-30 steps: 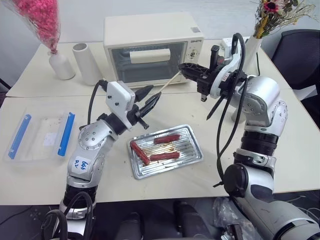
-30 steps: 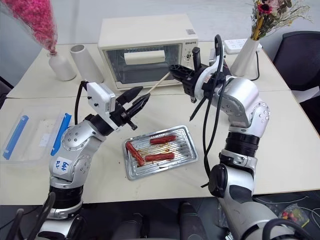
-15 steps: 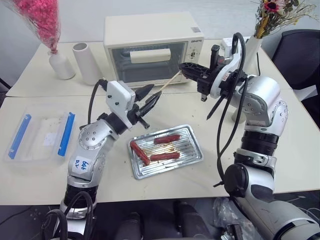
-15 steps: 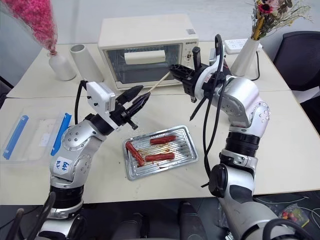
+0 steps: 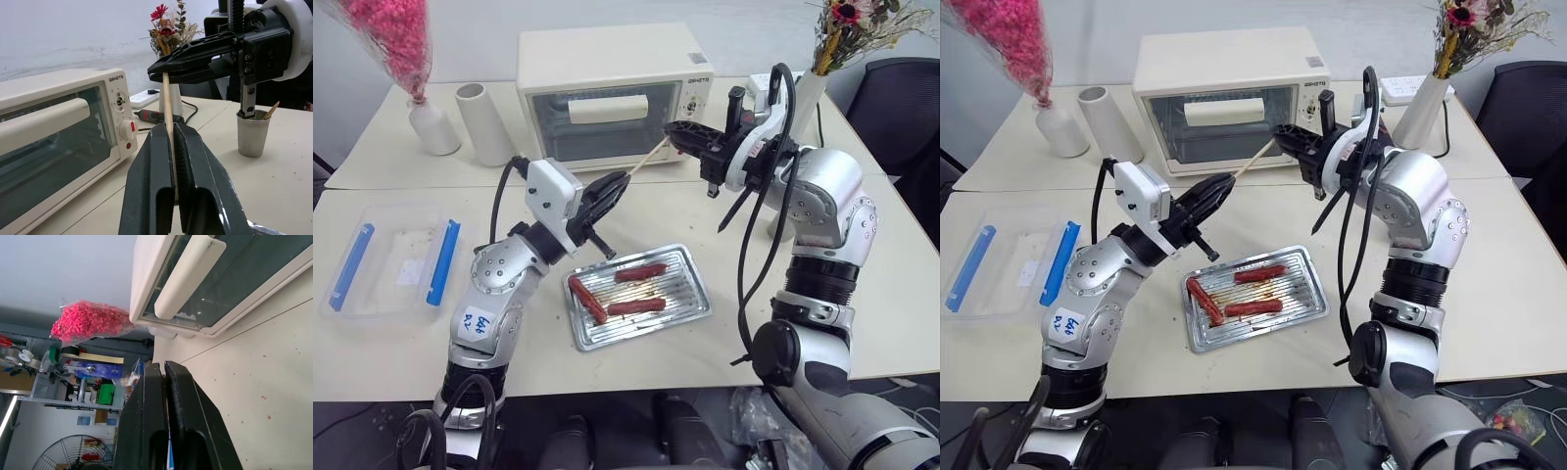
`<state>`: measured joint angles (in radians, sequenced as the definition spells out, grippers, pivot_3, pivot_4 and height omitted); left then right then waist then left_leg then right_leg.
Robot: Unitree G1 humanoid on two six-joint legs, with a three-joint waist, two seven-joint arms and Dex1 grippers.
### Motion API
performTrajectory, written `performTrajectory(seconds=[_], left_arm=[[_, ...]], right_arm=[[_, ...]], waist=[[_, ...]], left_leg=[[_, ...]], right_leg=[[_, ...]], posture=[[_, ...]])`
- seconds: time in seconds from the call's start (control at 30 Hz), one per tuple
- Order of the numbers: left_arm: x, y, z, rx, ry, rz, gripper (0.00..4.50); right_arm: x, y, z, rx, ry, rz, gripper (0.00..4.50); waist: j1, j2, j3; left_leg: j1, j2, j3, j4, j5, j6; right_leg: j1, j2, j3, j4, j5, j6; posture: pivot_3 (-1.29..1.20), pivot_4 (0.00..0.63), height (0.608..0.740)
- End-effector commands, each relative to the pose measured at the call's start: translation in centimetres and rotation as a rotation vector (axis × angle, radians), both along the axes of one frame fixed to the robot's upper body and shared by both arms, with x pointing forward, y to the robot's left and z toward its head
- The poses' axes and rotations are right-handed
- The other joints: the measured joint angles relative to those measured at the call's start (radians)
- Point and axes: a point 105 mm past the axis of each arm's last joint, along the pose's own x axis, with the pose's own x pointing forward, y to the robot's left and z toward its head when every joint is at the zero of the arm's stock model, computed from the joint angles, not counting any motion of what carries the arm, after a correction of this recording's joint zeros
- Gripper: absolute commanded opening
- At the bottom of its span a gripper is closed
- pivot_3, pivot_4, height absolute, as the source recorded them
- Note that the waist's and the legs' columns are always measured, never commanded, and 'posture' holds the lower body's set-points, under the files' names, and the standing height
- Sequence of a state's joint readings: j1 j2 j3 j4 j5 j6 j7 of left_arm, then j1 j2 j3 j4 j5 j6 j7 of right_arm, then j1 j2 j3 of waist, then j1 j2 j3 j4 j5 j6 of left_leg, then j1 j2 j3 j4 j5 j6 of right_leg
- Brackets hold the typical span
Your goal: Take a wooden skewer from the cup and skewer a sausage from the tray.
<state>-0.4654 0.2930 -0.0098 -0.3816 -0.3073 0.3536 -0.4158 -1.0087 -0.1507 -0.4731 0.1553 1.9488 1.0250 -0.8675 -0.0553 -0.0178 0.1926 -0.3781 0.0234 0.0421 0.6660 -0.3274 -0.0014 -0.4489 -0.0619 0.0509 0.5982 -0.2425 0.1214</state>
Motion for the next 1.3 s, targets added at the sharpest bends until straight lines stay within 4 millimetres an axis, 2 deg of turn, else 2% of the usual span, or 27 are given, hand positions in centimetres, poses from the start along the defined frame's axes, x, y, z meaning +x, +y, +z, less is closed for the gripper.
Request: performTrajectory(seconds=[0.03,0.2,0.3,0.33,0.47,0.53,0.6,0.7,0.9,1.17,1.2,1.3], left_arm=[[-0.4,0.3,1.1,-0.001,-0.054,0.016,0.0],[-0.3,0.9,1.0,0.005,-0.053,0.036,0.0],[-0.2,1.6,1.1,0.011,-0.054,0.06,0.0],[-0.2,2.0,1.2,0.015,-0.053,0.07,0.0],[-0.4,4.3,1.5,0.045,-0.044,0.124,0.0],[-1.0,5.9,1.6,0.084,-0.023,0.137,0.0],[-2.0,7.4,1.7,0.132,0.014,0.121,0.0],[-4.1,8.8,2.0,0.205,0.088,0.063,0.0],[-8.1,10.5,1.8,0.325,0.242,-0.008,0.0],[-10.4,11.2,1.1,0.355,0.281,0.07,0.0],[-10.6,11.3,0.9,0.354,0.285,0.083,0.0],[-10.8,11.5,0.8,0.349,0.287,0.102,0.0]], right_arm=[[-0.8,0.0,1.4,0.013,-0.061,0.006,1.04],[-0.7,-0.1,1.4,0.008,-0.064,0.008,2.69],[-0.7,-0.6,1.3,-0.051,-0.086,0.006,3.69],[-0.6,-1.1,1.3,-0.087,-0.102,-0.001,3.69],[-0.4,-2.9,1.5,-0.416,-0.312,-0.025,3.69],[-0.7,-3.4,1.3,-0.648,-0.468,-0.025,3.69],[-1.1,-3.5,0.4,-0.866,-0.639,0.028,3.69],[-2.2,-3.3,-1.7,-1.053,-0.824,0.2,3.69],[-4.5,-2.0,-4.9,-1.192,-1.035,0.493,3.69],[-4.9,-0.8,-5.9,-1.16,-1.057,0.56,3.69],[-5.0,-0.7,-6.0,-1.159,-1.063,0.575,3.97],[-4.8,-0.4,-6.7,-1.195,-1.085,0.598,4.45]], waist=[[0.0,0.0,0.0],[0.0,0.0,0.0],[0.001,0.0,0.0],[0.001,0.0,0.0],[0.006,0.0,0.0],[0.008,0.0,0.0],[0.008,0.0,0.0],[0.008,0.0,0.0],[0.012,0.0,0.0],[0.026,0.0,0.0],[0.026,0.0,0.0],[0.027,0.0,0.0]], left_leg=[[0.0,0.0,0.0,0.0,0.0,0.0],[0.0,0.0,0.0,0.0,0.0,0.0],[0.0,0.0,0.0,0.0,0.0,0.0],[0.0,0.0,-0.001,0.0,0.0,0.0],[-0.004,0.0,-0.003,0.0,0.0,0.001],[-0.007,0.0,-0.004,0.0,-0.001,0.001],[-0.011,0.0,-0.002,0.0,-0.001,0.002],[-0.015,0.002,-0.002,0.0,-0.001,0.001],[-0.015,0.001,-0.002,0.001,-0.002,0.0],[-0.011,0.0,-0.002,0.002,0.0,-0.003],[-0.011,0.001,-0.002,0.002,0.0,-0.003],[-0.01,0.001,-0.002,0.002,0.001,-0.004]], right_leg=[[0.0,0.0,0.0,0.0,0.0,0.0],[0.0,0.0,0.0,0.0,0.0,0.0],[0.0,0.0,0.0,-0.001,0.0,0.0],[0.0,0.0,-0.001,-0.001,0.0,0.0],[0.0,-0.001,-0.004,-0.005,0.0,0.0],[-0.002,0.0,-0.005,-0.006,0.0,0.0],[-0.008,0.0,-0.005,-0.005,0.0,0.0],[-0.015,0.001,-0.006,-0.005,0.0,0.0],[-0.014,0.0,-0.006,-0.005,0.0,-0.001],[-0.012,-0.001,-0.005,-0.004,-0.001,-0.003],[-0.012,-0.001,-0.006,-0.003,-0.001,-0.004],[-0.012,0.0,-0.006,-0.001,-0.001,-0.005]], posture=[[0.0,0.15,0.74],[0.0,0.15,0.74],[0.0,0.15,0.74],[0.0,0.15,0.74],[0.0,0.15,0.74],[0.0,0.15,0.74],[0.0,0.15,0.74],[0.0,0.15,0.74],[0.0,0.15,0.74],[0.0,0.15,0.74],[0.0,0.15,0.74],[0.0,0.15,0.74]])
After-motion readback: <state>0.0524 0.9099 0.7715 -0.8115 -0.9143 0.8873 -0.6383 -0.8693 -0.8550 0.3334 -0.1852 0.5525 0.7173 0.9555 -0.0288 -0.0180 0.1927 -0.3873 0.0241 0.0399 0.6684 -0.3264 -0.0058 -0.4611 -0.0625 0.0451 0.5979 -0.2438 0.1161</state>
